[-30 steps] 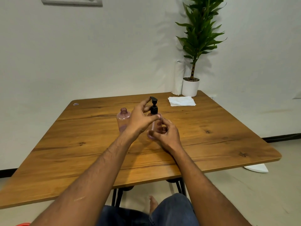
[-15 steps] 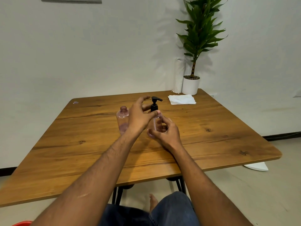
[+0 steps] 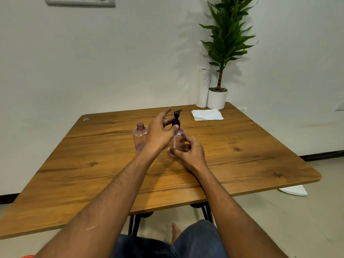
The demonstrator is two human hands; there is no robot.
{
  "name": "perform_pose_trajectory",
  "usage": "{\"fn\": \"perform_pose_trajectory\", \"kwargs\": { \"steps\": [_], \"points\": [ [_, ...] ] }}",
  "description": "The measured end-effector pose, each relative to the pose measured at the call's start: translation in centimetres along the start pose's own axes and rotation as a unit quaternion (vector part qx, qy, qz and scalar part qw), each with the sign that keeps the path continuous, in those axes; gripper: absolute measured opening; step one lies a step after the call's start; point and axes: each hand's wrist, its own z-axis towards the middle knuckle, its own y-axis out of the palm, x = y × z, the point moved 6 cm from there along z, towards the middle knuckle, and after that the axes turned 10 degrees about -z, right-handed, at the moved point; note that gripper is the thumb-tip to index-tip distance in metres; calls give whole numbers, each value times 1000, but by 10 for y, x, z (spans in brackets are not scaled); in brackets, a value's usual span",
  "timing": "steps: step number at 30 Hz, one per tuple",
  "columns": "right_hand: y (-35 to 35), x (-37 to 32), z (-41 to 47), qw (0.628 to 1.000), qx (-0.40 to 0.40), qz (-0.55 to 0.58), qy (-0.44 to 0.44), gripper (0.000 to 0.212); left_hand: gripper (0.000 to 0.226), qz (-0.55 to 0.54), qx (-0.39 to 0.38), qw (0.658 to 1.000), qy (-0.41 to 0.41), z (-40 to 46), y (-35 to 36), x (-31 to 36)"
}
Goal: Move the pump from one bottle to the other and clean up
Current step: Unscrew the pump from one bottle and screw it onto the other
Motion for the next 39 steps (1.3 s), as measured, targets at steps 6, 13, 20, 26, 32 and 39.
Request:
{"fn": "perform_pose_trajectory", "kwargs": {
  "steps": [6, 13, 20, 26, 32, 39],
  "points": [
    [-3, -3, -3, 1000, -4, 3, 6, 81, 77, -23, 64, 997, 23, 2, -8, 4],
    [0, 1, -1, 1000, -1, 3, 22, 84, 68, -72, 78, 993, 58, 4, -17, 20],
    [-17, 3, 9, 998, 0, -19, 65, 82, 58, -97, 81, 986, 107, 21, -30, 60],
    [-51, 13, 20, 993, 48, -47, 100, 84, 70, -129, 112, 979, 115, 31, -36, 74],
    [-56, 15, 17, 991, 12, -90, 103, 108, 77, -97, 99, 985, 104, 28, -37, 66],
    [-81, -54, 4, 971, 200, -125, -49, 45, 78, -6, 90, 993, 74, 14, -47, 35]
  ]
}}
